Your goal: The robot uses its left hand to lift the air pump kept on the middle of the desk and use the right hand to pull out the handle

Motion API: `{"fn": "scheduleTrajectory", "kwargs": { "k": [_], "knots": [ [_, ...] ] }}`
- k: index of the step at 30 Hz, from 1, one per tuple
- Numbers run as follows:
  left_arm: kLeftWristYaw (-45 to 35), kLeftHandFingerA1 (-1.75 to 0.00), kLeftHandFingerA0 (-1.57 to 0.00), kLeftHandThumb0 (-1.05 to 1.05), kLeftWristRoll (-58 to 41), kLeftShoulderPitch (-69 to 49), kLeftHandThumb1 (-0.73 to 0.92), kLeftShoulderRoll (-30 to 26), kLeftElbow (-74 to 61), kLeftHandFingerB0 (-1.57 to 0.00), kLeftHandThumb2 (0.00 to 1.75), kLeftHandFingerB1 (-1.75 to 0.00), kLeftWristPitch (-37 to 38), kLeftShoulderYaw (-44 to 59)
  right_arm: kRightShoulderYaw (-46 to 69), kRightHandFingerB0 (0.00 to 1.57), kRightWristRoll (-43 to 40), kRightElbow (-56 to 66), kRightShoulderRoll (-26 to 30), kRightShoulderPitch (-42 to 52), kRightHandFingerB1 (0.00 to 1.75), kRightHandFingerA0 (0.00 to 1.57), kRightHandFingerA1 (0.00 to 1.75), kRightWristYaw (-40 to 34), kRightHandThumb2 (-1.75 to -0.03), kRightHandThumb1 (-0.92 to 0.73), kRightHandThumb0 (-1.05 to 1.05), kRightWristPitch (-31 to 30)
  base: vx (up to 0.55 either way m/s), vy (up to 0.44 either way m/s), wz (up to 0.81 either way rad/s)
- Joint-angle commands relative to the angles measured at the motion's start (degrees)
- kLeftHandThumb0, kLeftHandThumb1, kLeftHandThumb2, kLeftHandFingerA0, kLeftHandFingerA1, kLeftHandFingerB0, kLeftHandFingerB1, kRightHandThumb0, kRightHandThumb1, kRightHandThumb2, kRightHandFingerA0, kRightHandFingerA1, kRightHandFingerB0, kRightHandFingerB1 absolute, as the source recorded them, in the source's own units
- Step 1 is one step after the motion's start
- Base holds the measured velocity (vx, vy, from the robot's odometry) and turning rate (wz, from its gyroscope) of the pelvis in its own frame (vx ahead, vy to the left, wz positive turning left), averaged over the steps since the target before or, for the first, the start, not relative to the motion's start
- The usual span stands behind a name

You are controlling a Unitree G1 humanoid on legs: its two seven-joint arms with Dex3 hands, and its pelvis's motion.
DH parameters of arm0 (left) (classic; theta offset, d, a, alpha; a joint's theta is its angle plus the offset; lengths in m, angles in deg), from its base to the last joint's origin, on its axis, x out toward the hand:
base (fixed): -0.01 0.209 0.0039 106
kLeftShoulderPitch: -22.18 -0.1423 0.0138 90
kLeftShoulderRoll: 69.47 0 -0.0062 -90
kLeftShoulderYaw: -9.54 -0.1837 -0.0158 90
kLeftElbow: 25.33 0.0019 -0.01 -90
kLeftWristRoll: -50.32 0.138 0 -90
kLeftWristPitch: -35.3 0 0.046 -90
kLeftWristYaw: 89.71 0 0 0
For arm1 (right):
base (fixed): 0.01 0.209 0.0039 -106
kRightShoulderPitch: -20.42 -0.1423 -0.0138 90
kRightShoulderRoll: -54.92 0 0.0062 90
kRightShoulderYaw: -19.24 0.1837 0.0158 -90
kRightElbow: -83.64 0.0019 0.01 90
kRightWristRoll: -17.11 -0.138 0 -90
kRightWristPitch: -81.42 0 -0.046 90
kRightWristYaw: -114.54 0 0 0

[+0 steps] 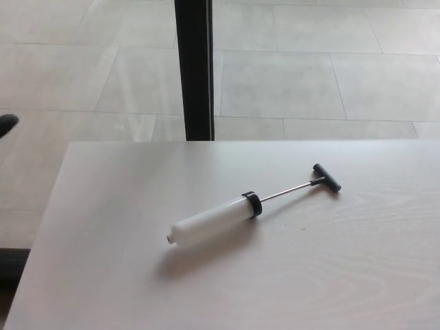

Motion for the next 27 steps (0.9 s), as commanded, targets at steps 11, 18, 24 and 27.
{"fn": "scheduleTrajectory", "kwargs": {
  "k": [11,18,24,27],
  "knots": [
    [4.7,-0.53,-0.03,-0.35,-44.35,-38.74,0.55,4.46,42.29,0.0,1.06,-0.5,-2.39,58.34,43.34,0.07,-24.77,-28.84,11.24,35.36,0.19,0.0,0.31,-12.99,-1.07,-0.69,-0.84,10.89,0.0,0.0,0.0],
    [1.12,-0.76,-0.44,-0.62,-30.59,-41.15,0.67,6.58,43.81,-0.28,0.93,-0.54,-12.61,44.14,43.37,0.0,-24.15,-27.25,3.16,35.09,0.27,0.01,0.36,-12.72,-1.1,-0.69,-0.75,13.83,0.0,0.0,0.0],
    [1.98,-0.47,-0.31,-0.49,-35.19,-35.55,0.75,11.92,40.72,-0.24,0.62,-0.4,-7.53,47.88,41.85,0.01,-23.01,-29.35,-0.46,29.14,0.31,0.03,0.32,-14.4,-1.07,-0.69,-0.87,12.1,0.0,0.0,0.0],
    [1.83,-0.58,-0.43,-0.45,-35.87,-35.44,0.78,12.27,39.66,-0.32,0.63,-0.41,-6.49,49.0,41.35,0.0,-22.75,-28.56,-5.36,27.25,0.31,0.0,0.43,-16.38,-1.1,-0.69,-0.76,10.78,0.0,0.0,0.0]
  ]
}}
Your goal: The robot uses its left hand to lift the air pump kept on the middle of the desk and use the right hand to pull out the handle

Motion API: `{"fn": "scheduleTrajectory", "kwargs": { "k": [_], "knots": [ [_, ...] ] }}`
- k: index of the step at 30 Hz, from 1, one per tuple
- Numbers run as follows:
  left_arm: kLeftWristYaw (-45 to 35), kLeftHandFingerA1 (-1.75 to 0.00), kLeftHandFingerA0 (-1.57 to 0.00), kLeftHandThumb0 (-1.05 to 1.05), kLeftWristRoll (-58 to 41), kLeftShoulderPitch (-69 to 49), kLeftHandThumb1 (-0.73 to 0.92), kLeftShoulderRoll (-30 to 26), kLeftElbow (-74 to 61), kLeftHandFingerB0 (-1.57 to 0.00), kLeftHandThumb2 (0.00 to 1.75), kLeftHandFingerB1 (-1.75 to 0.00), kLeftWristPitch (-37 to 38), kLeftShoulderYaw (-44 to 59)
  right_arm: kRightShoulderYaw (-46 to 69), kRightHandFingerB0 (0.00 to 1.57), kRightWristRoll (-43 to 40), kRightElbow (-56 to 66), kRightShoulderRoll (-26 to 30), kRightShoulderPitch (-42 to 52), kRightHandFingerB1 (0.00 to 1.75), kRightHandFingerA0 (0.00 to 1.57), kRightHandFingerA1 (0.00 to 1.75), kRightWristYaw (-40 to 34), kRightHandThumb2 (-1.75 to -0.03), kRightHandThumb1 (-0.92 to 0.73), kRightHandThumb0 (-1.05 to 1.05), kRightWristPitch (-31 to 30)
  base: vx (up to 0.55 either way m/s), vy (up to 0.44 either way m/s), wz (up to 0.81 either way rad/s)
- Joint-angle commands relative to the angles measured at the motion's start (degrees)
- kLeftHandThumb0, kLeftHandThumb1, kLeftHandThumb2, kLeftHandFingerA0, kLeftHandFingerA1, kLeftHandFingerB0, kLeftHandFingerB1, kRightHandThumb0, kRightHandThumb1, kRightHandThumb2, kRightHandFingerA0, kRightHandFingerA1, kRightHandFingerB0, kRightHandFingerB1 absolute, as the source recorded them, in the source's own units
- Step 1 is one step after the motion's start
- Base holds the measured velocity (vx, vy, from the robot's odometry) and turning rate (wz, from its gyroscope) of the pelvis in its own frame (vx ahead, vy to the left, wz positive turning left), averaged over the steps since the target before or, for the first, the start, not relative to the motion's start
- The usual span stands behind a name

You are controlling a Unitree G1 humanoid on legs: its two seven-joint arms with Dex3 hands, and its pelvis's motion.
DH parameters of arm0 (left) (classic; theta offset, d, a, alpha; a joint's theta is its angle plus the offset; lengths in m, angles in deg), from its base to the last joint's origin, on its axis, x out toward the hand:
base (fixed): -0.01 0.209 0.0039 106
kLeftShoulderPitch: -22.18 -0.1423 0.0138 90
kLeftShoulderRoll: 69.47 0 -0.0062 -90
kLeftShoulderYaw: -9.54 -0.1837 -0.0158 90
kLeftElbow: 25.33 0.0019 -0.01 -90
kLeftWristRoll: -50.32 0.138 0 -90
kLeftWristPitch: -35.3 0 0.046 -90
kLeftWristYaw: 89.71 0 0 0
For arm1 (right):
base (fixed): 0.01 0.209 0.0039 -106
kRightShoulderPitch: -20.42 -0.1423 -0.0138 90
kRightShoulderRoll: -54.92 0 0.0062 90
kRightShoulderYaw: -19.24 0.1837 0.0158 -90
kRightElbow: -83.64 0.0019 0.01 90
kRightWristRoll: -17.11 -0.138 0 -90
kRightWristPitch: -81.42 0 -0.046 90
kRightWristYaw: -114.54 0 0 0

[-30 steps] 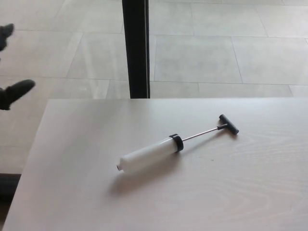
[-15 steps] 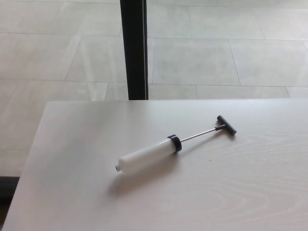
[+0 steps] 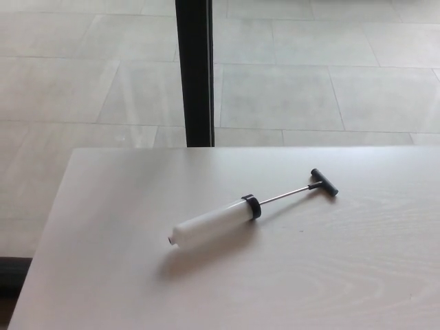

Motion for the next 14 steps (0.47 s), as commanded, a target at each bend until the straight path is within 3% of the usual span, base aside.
{"fn": "scheduleTrajectory", "kwargs": {
  "k": [1,2,3,4,6,7,8,9,10,11,14],
  "knots": [
    [3.5,-0.55,-0.43,-0.47,-17.98,-0.85,0.77,4.01,6.1,-0.37,0.62,-0.41,-2.61,10.28,8.52,0.0,-12.75,-5.99,-9.33,-1.35,0.3,0.0,0.42,-11.67,-1.11,-0.7,-0.75,6.06,0.0,0.0,0.0],
    [5.24,-0.62,-0.47,-0.46,-17.87,-3.29,0.77,6.05,4.85,-0.37,0.63,-0.44,-1.27,10.9,9.39,0.03,-13.79,-7.33,-9.68,-2.89,0.27,0.15,0.65,-13.05,-1.06,-0.7,-0.79,2.78,0.0,0.0,0.0],
    [5.41,-0.64,-0.45,-0.45,-18.47,-3.92,0.76,6.59,4.55,-0.36,0.62,-0.44,-1.35,11.66,8.97,0.0,-13.47,-7.12,-10.13,-2.76,0.25,0.09,0.63,-12.19,-0.68,-0.9,-0.73,2.83,0.0,0.0,0.0],
    [5.28,-0.57,-0.42,-0.45,-18.63,-4.36,0.77,6.91,4.19,-0.32,0.63,-0.42,-2.14,11.89,9.31,0.0,-13.73,-6.92,-10.11,-2.49,0.26,0.36,0.75,-11.76,-1.07,-0.72,-0.76,2.69,0.0,0.0,0.0],
    [6.15,-0.52,-0.42,-0.46,-17.82,-3.04,0.8,6.21,6.47,-0.33,0.63,-0.41,-2.17,11.03,11.85,0.02,-15.96,-7.02,-9.19,-2.15,0.31,0.36,0.8,-11.58,-1.06,-0.68,-0.77,2.04,0.0,0.0,0.0],
    [6.81,-0.53,-0.39,-0.42,-18.21,-1.98,0.79,5.93,7.26,-0.33,0.63,-0.41,-1.46,11.28,12.58,0.06,-16.46,-6.82,-9.3,-1.98,0.32,0.37,1.0,-11.9,-0.66,-0.86,-0.79,2.42,0.0,0.0,0.0],
    [7.74,-0.52,-0.42,-0.4,-18.33,-1.07,0.76,5.38,8.41,-0.37,0.62,-0.4,-1.4,11.33,13.15,0.04,-16.96,-6.52,-9.47,-1.99,0.32,0.19,0.82,-11.66,-0.65,-0.85,-0.78,2.9,0.0,0.0,0.0],
    [9.38,-0.58,-0.45,-0.4,-18.12,0.09,0.73,4.5,9.78,-0.42,0.61,-0.43,-2.51,11.08,13.46,0.08,-17.15,-6.31,-9.46,-2.05,0.34,0.32,0.94,-11.43,-0.65,-0.84,-0.77,3.4,0.0,0.0,0.0],
    [10.38,-0.58,-0.45,-0.4,-18.0,0.67,0.73,4.14,10.13,-0.42,0.61,-0.43,-3.58,10.83,13.22,0.08,-16.71,-6.49,-9.15,-2.01,0.34,0.32,0.94,-11.92,-0.65,-0.84,-0.77,3.44,0.0,0.0,0.0],
    [7.98,-0.57,-0.43,-0.41,-18.88,0.28,0.75,4.66,8.17,-0.35,0.61,-0.43,-5.06,10.81,12.42,0.12,-16.15,-7.93,-9.02,-1.94,0.37,0.26,0.73,-9.8,-0.64,-0.78,-0.76,5.52,0.0,0.0,0.0],
    [3.31,-0.56,-0.41,-0.41,-19.0,-1.31,0.77,4.86,6.3,-0.29,0.63,-0.41,-4.65,8.83,9.92,0.14,-14.59,-7.44,-9.56,-1.45,0.36,0.18,0.58,-7.77,-0.64,-0.78,-0.75,5.95,0.0,0.0,0.0]
  ]
}}
